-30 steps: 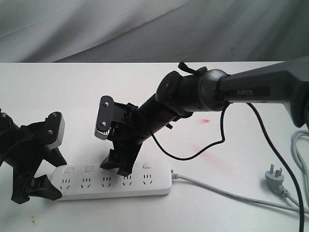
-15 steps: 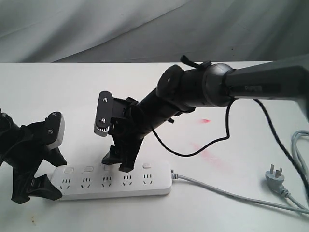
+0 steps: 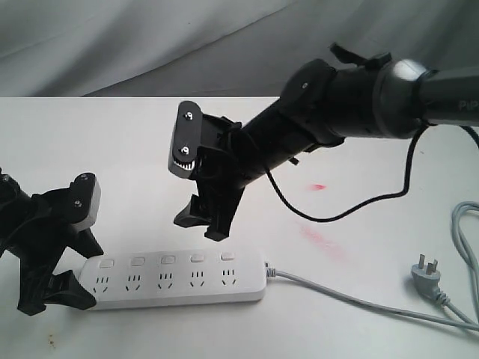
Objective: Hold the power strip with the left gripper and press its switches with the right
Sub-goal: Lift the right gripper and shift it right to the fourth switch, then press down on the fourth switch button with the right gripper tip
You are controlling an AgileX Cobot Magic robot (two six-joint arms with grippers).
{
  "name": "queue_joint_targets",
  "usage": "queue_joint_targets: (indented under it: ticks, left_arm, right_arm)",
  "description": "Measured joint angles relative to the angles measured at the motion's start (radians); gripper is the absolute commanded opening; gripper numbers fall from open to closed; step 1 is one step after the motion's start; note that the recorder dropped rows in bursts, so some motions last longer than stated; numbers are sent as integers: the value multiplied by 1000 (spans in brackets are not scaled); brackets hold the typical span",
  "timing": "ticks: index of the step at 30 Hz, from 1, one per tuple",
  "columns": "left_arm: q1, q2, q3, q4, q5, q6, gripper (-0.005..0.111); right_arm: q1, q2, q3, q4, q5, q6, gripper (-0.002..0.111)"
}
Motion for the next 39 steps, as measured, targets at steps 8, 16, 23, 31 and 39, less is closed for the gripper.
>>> queue_joint_targets:
  ticks: [8,16,23,31,39]
  left_arm:
    - [0,0,0,0,0,0,40]
    - [0,0,0,0,0,0,40]
    - [0,0,0,0,0,0,40]
    - [0,0,0,0,0,0,40]
    - [0,0,0,0,0,0,40]
  right_arm:
    - [-3,2,94,201,-41,-173,68]
    - [-3,69,95,196,-49,-133,68]
    - [-27,88,101,190,-49,-106,68]
    - [-50,88,101,190,-49,-100,68]
    - [-50,88,101,190,-28,-98,68]
